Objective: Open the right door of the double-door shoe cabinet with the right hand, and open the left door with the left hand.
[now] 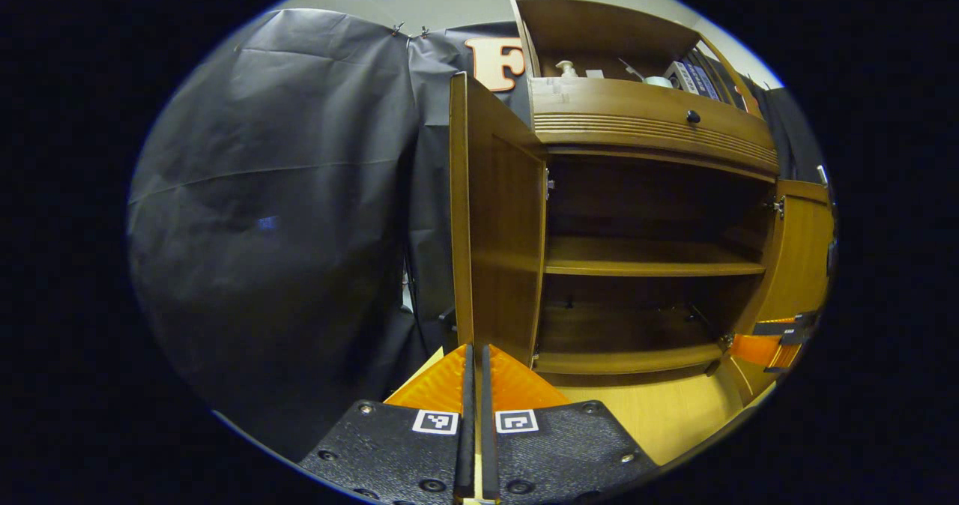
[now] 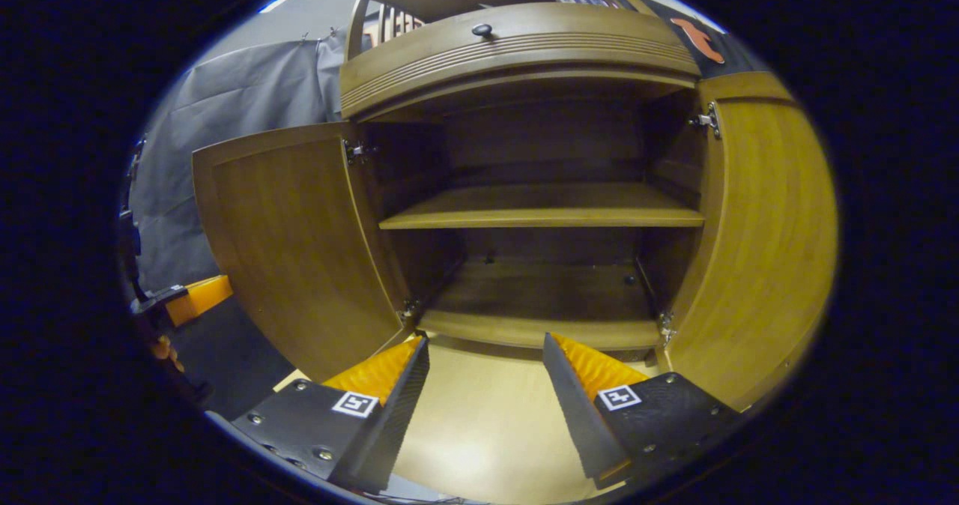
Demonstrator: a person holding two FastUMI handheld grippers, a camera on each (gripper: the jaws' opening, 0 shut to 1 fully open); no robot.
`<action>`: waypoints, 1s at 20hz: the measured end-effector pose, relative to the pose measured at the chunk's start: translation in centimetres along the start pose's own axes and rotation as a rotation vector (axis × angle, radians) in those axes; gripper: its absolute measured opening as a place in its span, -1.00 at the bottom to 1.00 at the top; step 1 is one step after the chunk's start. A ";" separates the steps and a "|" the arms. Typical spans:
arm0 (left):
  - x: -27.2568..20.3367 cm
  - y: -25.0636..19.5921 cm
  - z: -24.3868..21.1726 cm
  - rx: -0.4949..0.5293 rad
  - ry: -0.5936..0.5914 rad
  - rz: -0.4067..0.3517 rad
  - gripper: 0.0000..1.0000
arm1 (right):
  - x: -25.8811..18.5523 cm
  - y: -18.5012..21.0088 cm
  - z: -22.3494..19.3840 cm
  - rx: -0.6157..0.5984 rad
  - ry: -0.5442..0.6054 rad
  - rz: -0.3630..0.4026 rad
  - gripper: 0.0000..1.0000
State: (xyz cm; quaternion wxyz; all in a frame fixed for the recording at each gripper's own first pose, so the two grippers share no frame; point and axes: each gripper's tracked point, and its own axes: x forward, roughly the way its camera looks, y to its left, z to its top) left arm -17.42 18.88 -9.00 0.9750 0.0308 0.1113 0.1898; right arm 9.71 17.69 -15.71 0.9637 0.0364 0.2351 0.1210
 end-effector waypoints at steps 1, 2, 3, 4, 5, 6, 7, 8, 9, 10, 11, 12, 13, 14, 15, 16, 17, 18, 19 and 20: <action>-0.1 0.0 0.0 0.005 -0.002 0.007 -0.92 | -0.1 -0.3 0.0 0.002 0.000 -0.006 0.82; -0.3 -0.1 0.3 0.011 -0.008 0.014 -0.92 | 0.0 -0.6 0.0 0.004 0.000 -0.012 0.82; -0.5 0.1 0.7 0.021 -0.023 0.038 -0.92 | -0.1 -0.9 0.0 0.005 -0.001 -0.019 0.82; -0.7 -0.6 1.5 0.018 -0.043 0.025 -0.99 | -0.1 -1.2 0.2 0.004 -0.004 -0.028 0.82; -1.0 -1.5 2.4 0.016 -0.067 0.008 -0.99 | -0.2 -1.5 0.2 0.004 -0.008 -0.037 0.82; -1.1 -2.5 3.4 0.016 -0.090 -0.011 -0.99 | -0.2 -1.9 0.5 0.005 -0.013 -0.046 0.82; -1.2 -3.4 4.1 0.014 -0.107 -0.032 -1.00 | -0.3 -2.2 0.7 0.007 -0.020 -0.055 0.82; -1.0 -4.4 4.7 0.011 -0.117 -0.056 -0.99 | -0.4 -2.6 1.0 0.010 -0.028 -0.064 0.82; -0.8 -5.6 5.4 0.007 -0.129 -0.081 -1.00 | -0.5 -2.9 1.2 0.013 -0.037 -0.074 0.82; -0.6 -6.7 6.0 0.005 -0.141 -0.103 -0.99 | -0.7 -3.3 1.5 0.016 -0.046 -0.085 0.82; -0.6 -7.7 6.6 0.007 -0.152 -0.127 -1.00 | -0.9 -3.6 1.8 0.019 -0.055 -0.096 0.82; -0.4 -8.8 7.1 0.011 -0.159 -0.152 -0.99 | -1.1 -4.0 2.2 0.022 -0.066 -0.107 0.82; -0.2 -10.1 7.3 0.014 -0.161 -0.180 -0.99 | -1.4 -4.4 2.5 0.024 -0.078 -0.121 0.82; 0.0 -11.4 7.6 0.014 -0.163 -0.208 -0.99 | -1.7 -4.8 3.0 0.019 -0.093 -0.135 0.82; 0.2 -12.9 8.0 0.013 -0.168 -0.242 -0.99 | -2.0 -5.2 3.6 0.008 -0.112 -0.151 0.82; 0.4 -14.5 8.5 0.012 -0.173 -0.276 -0.99 | -2.4 -5.5 4.3 -0.004 -0.132 -0.166 0.82; 0.4 -15.9 9.0 0.016 -0.176 -0.306 -0.99 | -2.8 -5.8 5.2 -0.013 -0.153 -0.179 0.82; 0.5 -17.2 9.6 0.024 -0.184 -0.335 -0.99 | -3.3 -6.0 6.1 -0.018 -0.176 -0.188 0.82; 0.4 -18.4 10.3 0.030 -0.196 -0.360 -0.99 | -3.7 -6.3 7.1 -0.019 -0.198 -0.194 0.82; 0.4 -19.6 11.2 0.032 -0.212 -0.384 -0.99 | -4.3 -6.4 8.2 -0.020 -0.224 -0.201 0.82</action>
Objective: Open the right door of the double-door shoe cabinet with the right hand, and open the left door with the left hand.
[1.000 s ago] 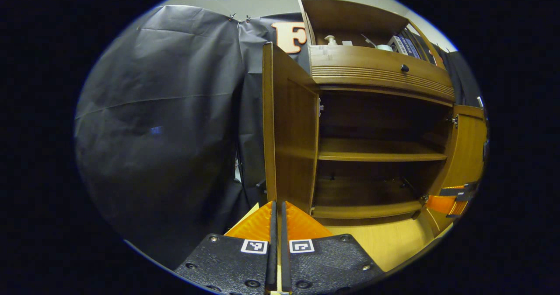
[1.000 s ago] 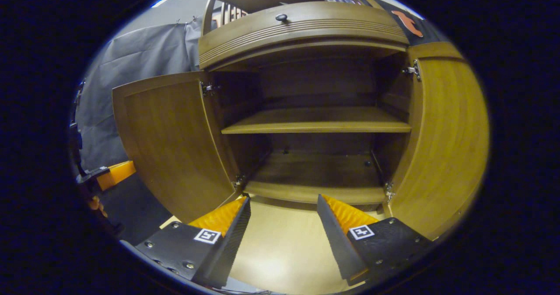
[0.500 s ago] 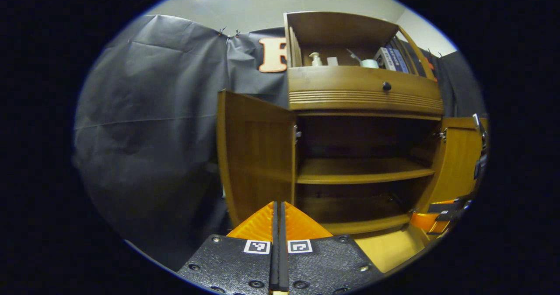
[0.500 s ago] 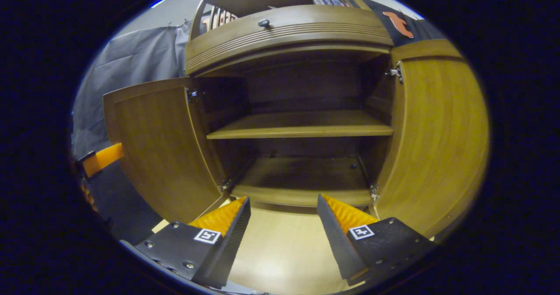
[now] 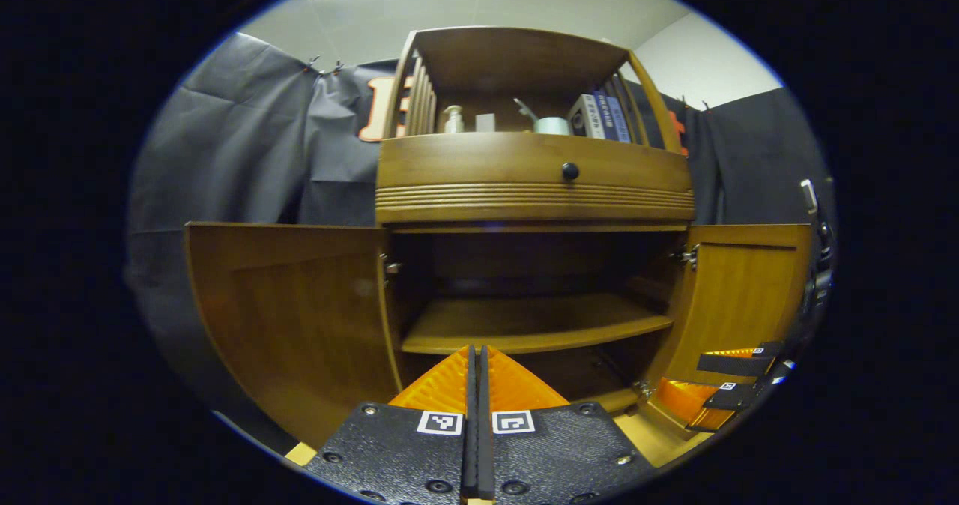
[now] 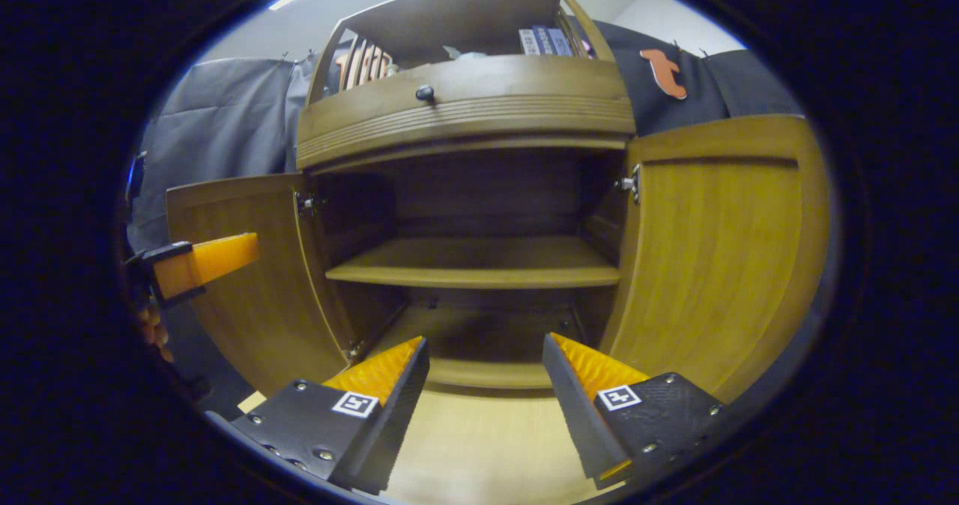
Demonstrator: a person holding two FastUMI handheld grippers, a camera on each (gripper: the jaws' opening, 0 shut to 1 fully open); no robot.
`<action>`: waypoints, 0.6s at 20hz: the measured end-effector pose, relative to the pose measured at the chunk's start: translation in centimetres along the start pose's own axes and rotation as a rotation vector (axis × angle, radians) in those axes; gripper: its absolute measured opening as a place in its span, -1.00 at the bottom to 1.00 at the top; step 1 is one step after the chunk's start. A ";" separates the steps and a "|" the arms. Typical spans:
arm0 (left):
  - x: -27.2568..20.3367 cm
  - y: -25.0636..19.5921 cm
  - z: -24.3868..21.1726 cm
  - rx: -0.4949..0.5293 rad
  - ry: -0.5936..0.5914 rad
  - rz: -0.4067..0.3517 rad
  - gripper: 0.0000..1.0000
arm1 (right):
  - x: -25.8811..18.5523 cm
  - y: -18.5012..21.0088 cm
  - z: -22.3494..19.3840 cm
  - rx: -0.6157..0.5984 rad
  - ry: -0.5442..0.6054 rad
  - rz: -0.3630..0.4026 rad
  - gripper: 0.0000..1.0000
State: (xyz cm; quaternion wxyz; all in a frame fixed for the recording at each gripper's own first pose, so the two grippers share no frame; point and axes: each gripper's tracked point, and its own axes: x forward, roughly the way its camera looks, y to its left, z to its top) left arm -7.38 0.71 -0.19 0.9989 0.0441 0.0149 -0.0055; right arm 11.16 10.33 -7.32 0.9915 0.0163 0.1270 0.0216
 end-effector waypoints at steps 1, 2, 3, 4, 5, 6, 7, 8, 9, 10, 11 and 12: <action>0.6 -1.0 0.9 -0.003 -0.014 -0.021 -0.99 | -0.3 -0.3 1.4 -0.002 -0.027 -0.010 0.82; 1.1 -1.6 1.7 -0.012 -0.024 -0.035 -0.99 | -0.6 -0.7 2.8 -0.006 -0.058 -0.020 0.82; 1.5 -2.4 2.7 -0.028 -0.038 -0.054 -0.99 | -1.0 -1.0 4.5 -0.009 -0.093 -0.030 0.82; 1.9 -3.1 3.7 -0.045 -0.051 -0.070 -0.99 | -1.4 -1.3 6.2 -0.011 -0.126 -0.041 0.82; 2.3 -4.1 5.0 -0.060 -0.061 -0.084 -0.99 | -1.9 -1.6 7.8 -0.012 -0.160 -0.049 0.82; 2.5 -4.6 5.9 -0.072 -0.068 -0.096 -0.99 | -2.6 -1.9 9.4 -0.016 -0.190 -0.058 0.82; 2.7 -5.1 7.0 -0.081 -0.077 -0.107 -1.00 | -3.1 -2.2 10.9 -0.020 -0.216 -0.069 0.81; 2.9 -5.3 8.1 -0.091 -0.087 -0.111 -0.99 | -3.6 -2.4 12.2 -0.024 -0.238 -0.081 0.82; 3.0 -5.4 9.1 -0.096 -0.099 -0.112 -0.94 | -3.9 -2.7 13.4 -0.027 -0.256 -0.090 0.82; 3.1 -5.6 10.0 -0.098 -0.108 -0.112 -0.99 | -4.3 -2.7 14.1 -0.026 -0.272 -0.091 0.81; 3.2 -5.7 10.6 -0.096 -0.106 -0.113 -0.99 | -4.7 -2.7 15.0 -0.023 -0.285 -0.091 0.81; 3.3 -5.9 10.9 -0.089 -0.103 -0.112 -0.99 | -4.7 -2.6 15.9 -0.019 -0.297 -0.087 0.81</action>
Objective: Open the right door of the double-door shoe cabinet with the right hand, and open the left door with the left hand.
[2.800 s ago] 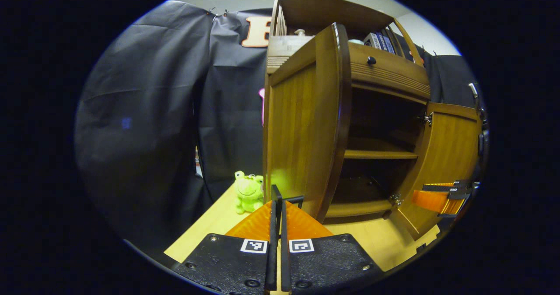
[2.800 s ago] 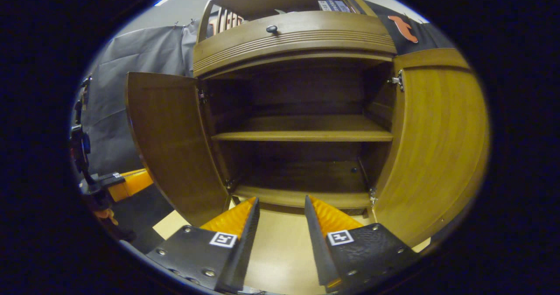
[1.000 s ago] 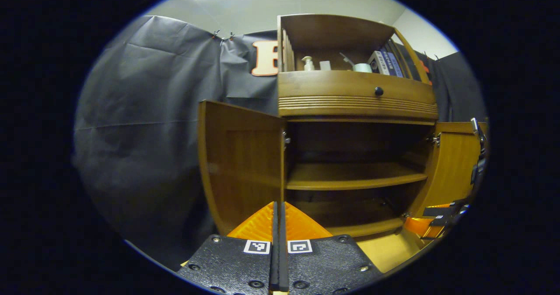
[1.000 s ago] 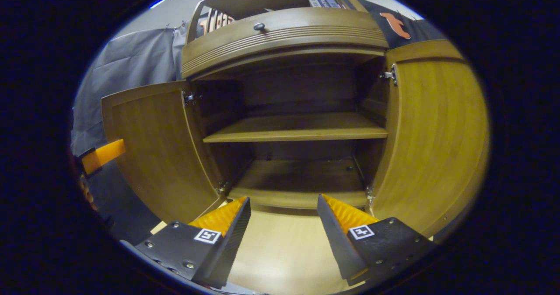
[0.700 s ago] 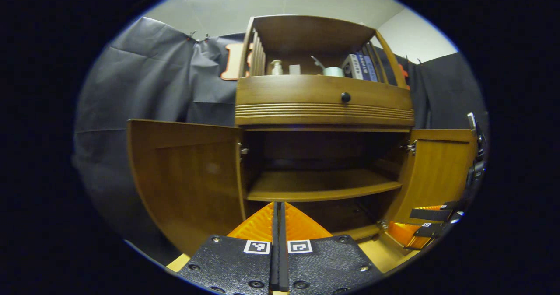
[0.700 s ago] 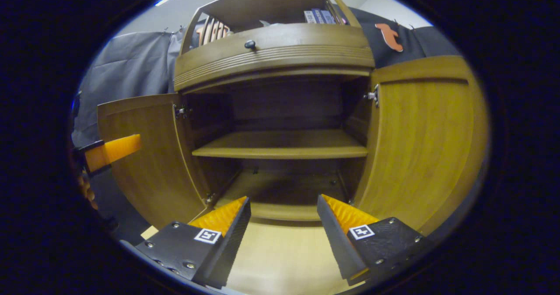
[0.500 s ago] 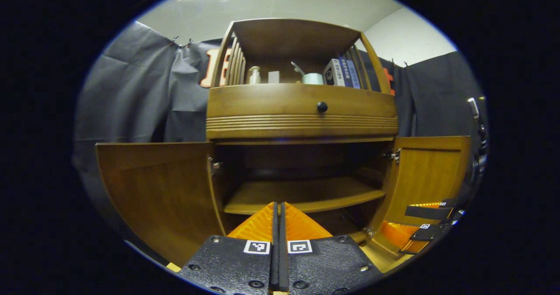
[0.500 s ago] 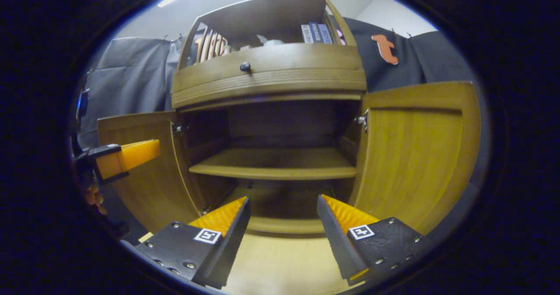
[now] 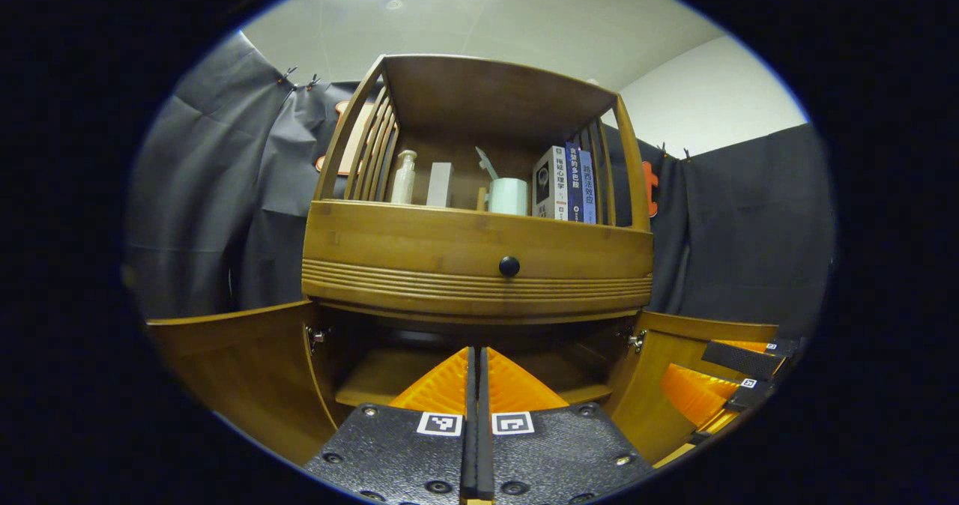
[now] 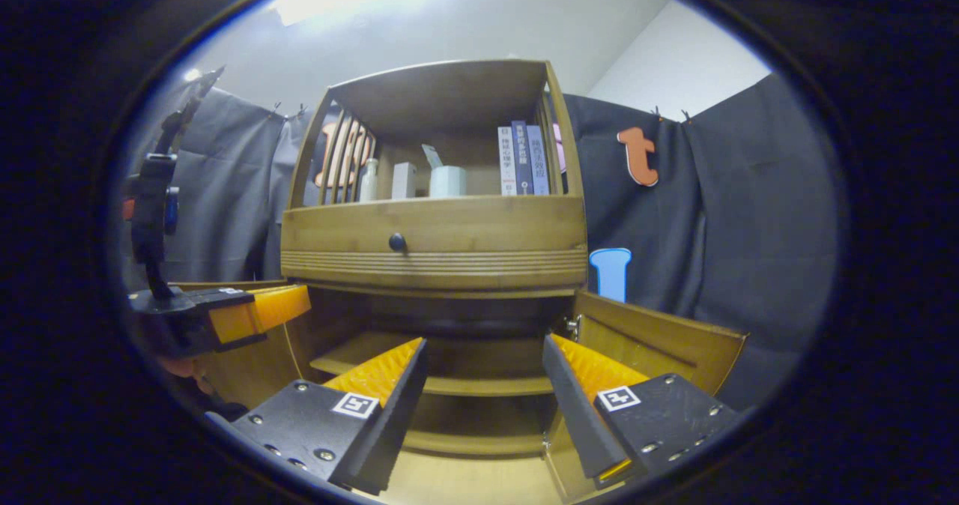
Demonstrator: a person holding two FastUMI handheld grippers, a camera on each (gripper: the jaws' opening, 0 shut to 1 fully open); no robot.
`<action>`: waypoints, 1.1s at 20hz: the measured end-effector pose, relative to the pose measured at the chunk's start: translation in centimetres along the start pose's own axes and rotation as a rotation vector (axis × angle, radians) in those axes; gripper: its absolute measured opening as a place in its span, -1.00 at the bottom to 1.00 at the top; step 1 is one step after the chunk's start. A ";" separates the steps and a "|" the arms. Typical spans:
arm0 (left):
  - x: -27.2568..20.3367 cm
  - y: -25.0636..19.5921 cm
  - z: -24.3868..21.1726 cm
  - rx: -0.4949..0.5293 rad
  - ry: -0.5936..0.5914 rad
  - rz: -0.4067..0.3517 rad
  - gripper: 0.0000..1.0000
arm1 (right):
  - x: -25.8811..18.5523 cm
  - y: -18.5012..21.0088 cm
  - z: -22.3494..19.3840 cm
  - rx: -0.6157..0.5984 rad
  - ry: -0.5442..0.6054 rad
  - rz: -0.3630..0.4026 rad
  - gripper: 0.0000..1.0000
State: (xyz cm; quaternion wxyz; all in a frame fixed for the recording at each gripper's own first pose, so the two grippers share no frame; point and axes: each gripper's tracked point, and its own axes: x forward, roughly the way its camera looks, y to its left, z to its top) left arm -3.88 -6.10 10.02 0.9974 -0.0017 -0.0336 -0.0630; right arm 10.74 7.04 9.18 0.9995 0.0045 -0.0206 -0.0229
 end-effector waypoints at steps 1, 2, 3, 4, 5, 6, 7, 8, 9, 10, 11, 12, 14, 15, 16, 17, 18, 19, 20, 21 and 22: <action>0.1 -0.1 0.3 0.006 0.003 0.001 -0.98 | 0.2 0.1 0.6 0.005 -0.009 0.006 0.81; 0.0 -0.1 0.6 0.011 -0.001 0.003 -0.65 | 0.4 0.1 1.1 0.008 -0.017 0.012 0.81; 0.2 -0.5 0.5 0.011 -0.005 -0.007 -0.33 | 0.4 0.1 1.3 0.008 -0.024 0.014 0.81; 0.1 -0.7 0.4 0.009 -0.002 -0.009 0.00 | 0.5 0.1 1.5 0.006 -0.031 0.016 0.81; 0.1 -0.6 0.3 0.006 0.003 -0.001 0.32 | 0.6 0.1 1.7 0.001 -0.036 0.016 0.81; 0.2 -0.4 0.1 0.002 0.003 0.009 0.65 | 0.7 0.2 1.8 -0.004 -0.040 0.017 0.81; 0.5 -0.3 -0.1 -0.004 0.004 0.019 0.97 | 0.8 0.3 1.9 -0.007 -0.041 0.018 0.81; 0.2 -0.1 0.1 -0.008 -0.001 0.027 0.92 | 0.8 0.3 1.8 -0.010 -0.044 0.019 0.81; 0.2 0.0 0.2 -0.010 -0.006 0.031 0.93 | 1.0 0.3 1.8 -0.012 -0.045 0.019 0.81; 0.2 0.2 0.3 -0.009 -0.007 0.037 0.87 | 1.0 0.4 1.8 -0.014 -0.047 0.019 0.81; 0.2 0.3 0.2 -0.008 -0.007 0.042 0.87 | 1.0 0.4 1.7 -0.013 -0.047 0.019 0.81; 0.2 0.5 0.3 -0.007 -0.010 0.046 0.93 | 1.1 0.3 1.6 -0.014 -0.045 0.019 0.81; 0.1 0.6 0.5 -0.013 -0.015 0.047 0.93 | 1.0 0.4 1.6 -0.018 -0.047 0.020 0.69; 0.0 0.6 0.5 -0.018 -0.015 0.046 0.87 | 0.9 0.2 1.6 -0.025 -0.050 0.012 0.69; -0.1 0.6 0.5 -0.021 -0.018 0.045 0.87 | 0.9 0.0 1.7 -0.033 -0.055 0.006 0.83; -0.1 0.6 0.6 -0.021 -0.020 0.046 0.93 | 0.8 -0.1 1.8 -0.040 -0.061 -0.002 0.96; -0.2 0.6 0.7 -0.019 -0.022 0.048 0.87 | 0.6 -0.2 1.9 -0.046 -0.066 -0.013 0.92; -0.4 0.6 0.7 -0.016 -0.022 0.047 0.87 | 0.5 -0.2 1.9 -0.050 -0.068 -0.016 0.95; -0.5 0.7 0.7 -0.013 -0.022 0.048 0.93 | 0.4 -0.1 1.8 -0.050 -0.065 -0.015 0.94; -0.7 0.7 0.7 -0.013 -0.023 0.048 0.87 | 0.4 0.0 1.7 -0.046 -0.059 -0.013 0.94; -0.9 0.7 0.8 -0.016 -0.026 0.047 0.93 | 0.3 0.1 1.7 -0.043 -0.055 -0.009 0.92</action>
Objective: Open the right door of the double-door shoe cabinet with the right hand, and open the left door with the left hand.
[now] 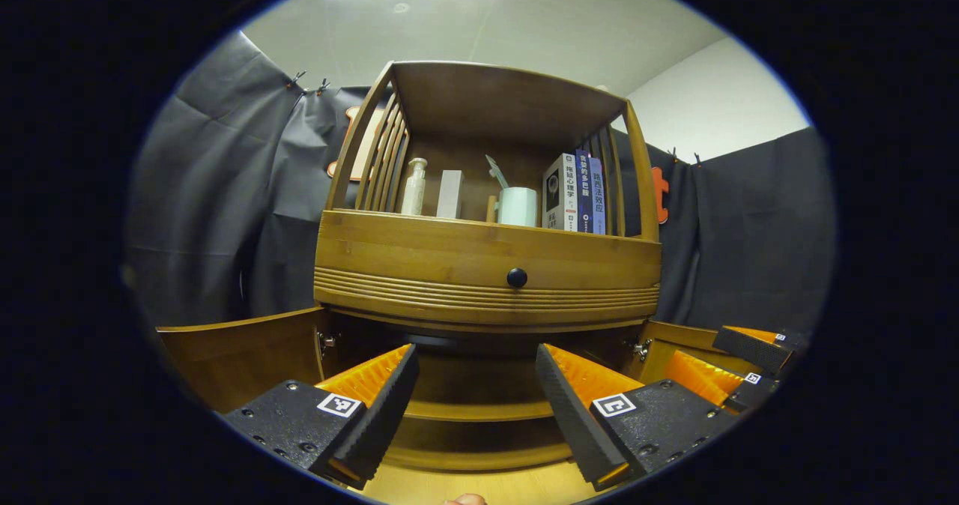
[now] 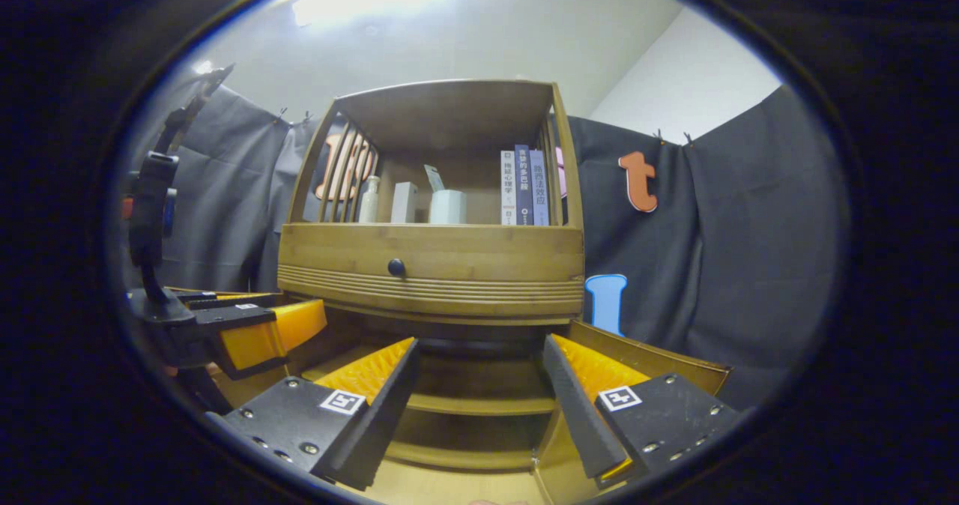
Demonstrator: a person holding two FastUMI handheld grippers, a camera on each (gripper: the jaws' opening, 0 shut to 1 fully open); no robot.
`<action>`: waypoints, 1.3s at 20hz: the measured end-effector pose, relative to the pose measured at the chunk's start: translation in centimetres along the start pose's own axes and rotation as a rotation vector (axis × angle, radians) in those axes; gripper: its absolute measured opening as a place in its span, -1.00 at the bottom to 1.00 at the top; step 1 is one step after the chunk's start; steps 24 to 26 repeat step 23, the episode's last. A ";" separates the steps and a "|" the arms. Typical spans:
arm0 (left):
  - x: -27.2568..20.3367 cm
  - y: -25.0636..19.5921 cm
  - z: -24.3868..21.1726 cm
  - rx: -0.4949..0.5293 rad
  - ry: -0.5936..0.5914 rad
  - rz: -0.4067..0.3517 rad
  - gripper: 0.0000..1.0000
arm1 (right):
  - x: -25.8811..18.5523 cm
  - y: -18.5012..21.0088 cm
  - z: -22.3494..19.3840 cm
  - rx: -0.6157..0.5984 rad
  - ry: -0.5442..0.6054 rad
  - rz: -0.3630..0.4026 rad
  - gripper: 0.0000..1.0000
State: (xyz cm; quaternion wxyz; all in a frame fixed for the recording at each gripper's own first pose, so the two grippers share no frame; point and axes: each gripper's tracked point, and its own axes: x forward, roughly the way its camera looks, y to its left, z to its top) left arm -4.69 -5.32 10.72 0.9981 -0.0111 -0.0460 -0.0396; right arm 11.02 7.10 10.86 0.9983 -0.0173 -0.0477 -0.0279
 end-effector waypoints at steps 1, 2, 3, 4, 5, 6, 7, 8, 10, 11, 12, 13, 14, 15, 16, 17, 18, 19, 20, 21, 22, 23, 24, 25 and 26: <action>-0.2 0.0 0.1 -0.003 -0.002 0.000 0.93 | -0.1 0.1 0.0 0.001 0.003 0.000 0.95; -0.3 0.2 0.1 -0.004 -0.003 0.001 0.87 | -0.3 0.0 -0.1 0.001 0.005 -0.002 0.94; -0.6 0.3 0.2 -0.002 -0.002 0.002 0.87 | -0.5 0.1 -0.1 0.000 0.008 -0.003 0.94; -0.8 0.4 0.2 -0.002 -0.005 0.005 0.93 | -0.7 0.2 -0.2 0.001 0.010 -0.004 0.94; -1.0 0.5 0.3 -0.002 -0.006 0.006 0.93 | -0.9 0.3 -0.2 0.002 0.013 -0.005 0.94; -1.3 0.7 0.4 -0.002 -0.010 0.007 0.90 | -1.0 0.3 -0.2 0.004 0.014 -0.005 0.94; -1.5 0.7 0.5 -0.003 -0.013 0.006 0.87 | -1.1 0.4 -0.2 0.005 0.014 -0.006 0.94; -1.7 0.8 0.7 -0.004 -0.016 0.005 0.87 | -1.3 0.5 -0.2 0.006 0.014 -0.008 0.94; -2.2 1.1 0.9 0.001 -0.019 0.006 0.93 | -1.7 0.7 -0.3 0.007 0.017 -0.009 0.94; -2.4 1.3 0.9 0.004 -0.020 0.008 0.87 | -1.9 0.9 -0.4 0.011 0.020 -0.009 0.95; -2.6 1.4 1.0 0.006 -0.022 0.010 0.87 | -2.0 1.1 -0.6 0.016 0.021 -0.008 0.92; -2.7 1.6 1.0 0.006 -0.024 0.010 0.86 | -2.2 1.3 -0.6 0.020 0.024 -0.008 0.94; -2.8 1.5 1.0 0.006 -0.025 0.006 0.86 | -2.4 1.2 -0.7 0.022 0.025 -0.012 0.95; -3.3 1.6 0.7 0.006 -0.024 -0.001 0.87 | -2.6 1.1 -0.8 0.023 0.027 -0.021 0.94; -3.3 1.4 0.7 0.006 -0.024 -0.011 0.87 | -2.8 1.0 -0.9 0.026 0.028 -0.032 0.92; -3.3 1.1 0.5 0.010 -0.021 -0.026 0.93 | -3.1 0.7 -1.0 0.030 0.030 -0.043 0.95; -3.3 0.6 0.5 0.015 -0.022 -0.044 0.99 | -3.5 0.4 -1.0 0.036 0.029 -0.055 0.99; -2.9 -0.1 0.5 0.022 -0.022 -0.066 0.93 | -3.9 0.1 -1.0 0.042 0.031 -0.071 0.92; -3.1 -0.8 0.3 0.028 -0.021 -0.090 0.87 | -4.4 -0.3 -1.0 0.049 0.029 -0.087 0.95; -3.1 -1.5 0.2 0.033 -0.020 -0.117 0.87 | -4.9 -0.7 -1.0 0.055 0.027 -0.103 0.95; -3.2 -2.4 -0.1 0.039 -0.017 -0.149 0.87 | -5.4 -1.0 -0.9 0.059 0.025 -0.120 0.95; -3.5 -3.5 -0.3 0.044 -0.015 -0.186 0.87 | -6.0 -1.4 -0.8 0.057 0.022 -0.138 0.95; -3.5 -3.5 -0.3 0.044 -0.015 -0.186 0.87 | -6.0 -1.4 -0.8 0.057 0.022 -0.138 0.95; -3.5 -3.5 -0.3 0.044 -0.015 -0.186 0.87 | -6.0 -1.4 -0.8 0.057 0.022 -0.138 0.95; -3.5 -3.5 -0.3 0.044 -0.015 -0.186 0.87 | -6.0 -1.4 -0.8 0.057 0.022 -0.138 0.95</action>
